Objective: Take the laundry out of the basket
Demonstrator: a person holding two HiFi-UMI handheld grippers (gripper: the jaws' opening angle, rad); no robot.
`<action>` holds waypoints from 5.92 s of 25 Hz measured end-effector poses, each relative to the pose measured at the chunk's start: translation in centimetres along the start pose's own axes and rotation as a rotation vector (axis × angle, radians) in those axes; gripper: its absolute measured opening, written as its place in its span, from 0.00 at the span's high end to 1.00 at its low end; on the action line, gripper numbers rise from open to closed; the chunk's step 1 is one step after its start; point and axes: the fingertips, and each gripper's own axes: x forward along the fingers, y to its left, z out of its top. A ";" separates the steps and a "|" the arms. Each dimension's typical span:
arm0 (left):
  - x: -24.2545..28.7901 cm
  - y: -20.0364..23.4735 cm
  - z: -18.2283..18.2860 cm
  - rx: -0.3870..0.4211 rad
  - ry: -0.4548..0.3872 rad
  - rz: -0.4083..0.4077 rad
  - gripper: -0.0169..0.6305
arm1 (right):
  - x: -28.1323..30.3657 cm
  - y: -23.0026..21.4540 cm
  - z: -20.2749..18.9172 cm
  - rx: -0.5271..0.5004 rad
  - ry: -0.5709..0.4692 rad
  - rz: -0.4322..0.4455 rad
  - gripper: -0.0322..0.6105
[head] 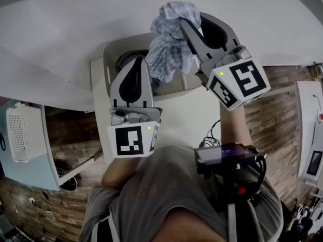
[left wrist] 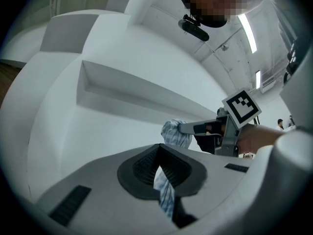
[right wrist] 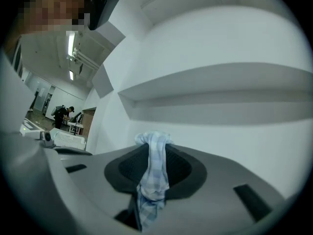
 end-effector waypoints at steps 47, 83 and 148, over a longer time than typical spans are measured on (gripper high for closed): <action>1.4 -19.8 -0.7 -0.008 0.043 -0.339 0.96 | -23.0 -5.6 -11.3 0.113 0.117 -0.327 0.80; 0.5 -15.6 -4.1 0.059 0.138 -0.225 0.96 | -18.7 -1.2 -26.2 0.290 0.331 -0.188 0.60; -4.6 7.1 4.3 0.125 -0.074 0.237 0.96 | 1.7 7.7 -3.6 0.037 -0.063 0.174 0.91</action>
